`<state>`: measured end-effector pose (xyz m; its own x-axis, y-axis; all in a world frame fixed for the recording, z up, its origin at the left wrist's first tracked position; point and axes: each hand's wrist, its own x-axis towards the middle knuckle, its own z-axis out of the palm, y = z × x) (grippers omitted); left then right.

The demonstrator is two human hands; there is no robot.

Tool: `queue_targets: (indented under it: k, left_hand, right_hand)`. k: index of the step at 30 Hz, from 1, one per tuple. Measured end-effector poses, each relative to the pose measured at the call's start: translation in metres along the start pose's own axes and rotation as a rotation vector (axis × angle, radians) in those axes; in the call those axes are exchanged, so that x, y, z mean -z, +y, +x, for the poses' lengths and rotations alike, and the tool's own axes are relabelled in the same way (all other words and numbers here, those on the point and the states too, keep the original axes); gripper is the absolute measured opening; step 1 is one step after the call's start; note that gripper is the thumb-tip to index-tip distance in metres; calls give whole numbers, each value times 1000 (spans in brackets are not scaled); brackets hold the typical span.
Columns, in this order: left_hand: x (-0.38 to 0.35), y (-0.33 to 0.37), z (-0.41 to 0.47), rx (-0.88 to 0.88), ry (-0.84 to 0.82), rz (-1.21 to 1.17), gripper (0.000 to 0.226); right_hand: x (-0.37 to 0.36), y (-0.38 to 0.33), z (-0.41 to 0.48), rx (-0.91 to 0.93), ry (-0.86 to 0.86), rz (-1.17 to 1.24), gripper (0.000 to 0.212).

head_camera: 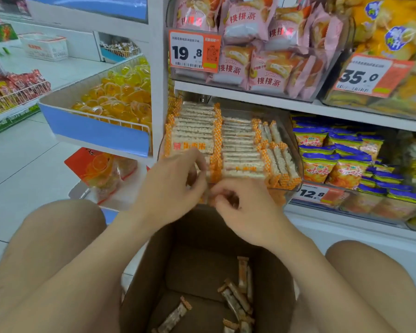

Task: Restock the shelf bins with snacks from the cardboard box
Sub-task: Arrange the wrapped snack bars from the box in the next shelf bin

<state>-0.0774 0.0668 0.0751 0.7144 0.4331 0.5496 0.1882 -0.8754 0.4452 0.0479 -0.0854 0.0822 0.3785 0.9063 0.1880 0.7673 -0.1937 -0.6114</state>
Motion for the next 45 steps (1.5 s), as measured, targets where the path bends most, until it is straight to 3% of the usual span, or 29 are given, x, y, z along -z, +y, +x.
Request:
queue_targets:
  k: [4,6,9,12,15,20,24,28,30,34,39,45]
  left_hand:
    - [-56,13,-47,-72,-755,179,7]
    - [-94,13,-72,-82,-992,261,12]
    - [-149,6,-104,-68,-1151,199,29]
    - [-195,-6,-129,52,-1191,108,34]
    - [-235,-25,-158,227,-1220,103,47]
    - [-271,-77,-210,512,-1323,272,62]
    - [-274,-103,-234,662,-1363,313,58]
    - [-274,-110,-248,779,-1379,252,79]
    - [-274,-115,-255,785,-1361,228,86]
    - [-273,-121,-260,861,-1241,287,77]
    - [-265,-124,-259,916,-1245,321,26]
    - [-259,-139,-246,958,-1153,98,40]
  right_hand:
    - [-9,29,-35,-260,-666,-366,28]
    - [-10,46,-50,-348,-740,-466,28]
    - [-9,71,-61,-397,-605,-446,32]
    - [-24,97,-68,-418,-506,-412,34]
    - [-59,128,-83,-500,-521,-363,21]
    - [-127,162,-99,-628,-781,-324,10]
    - [-181,191,-106,-713,-917,-191,47]
    - [-220,207,-117,-782,-1035,-124,31]
    - [-237,206,-118,-752,-1096,-82,37]
    - [-273,189,-119,-669,-1239,76,55]
    - [-311,178,-125,-630,-1416,54,76]
    - [-337,172,-119,-570,-1484,7,57]
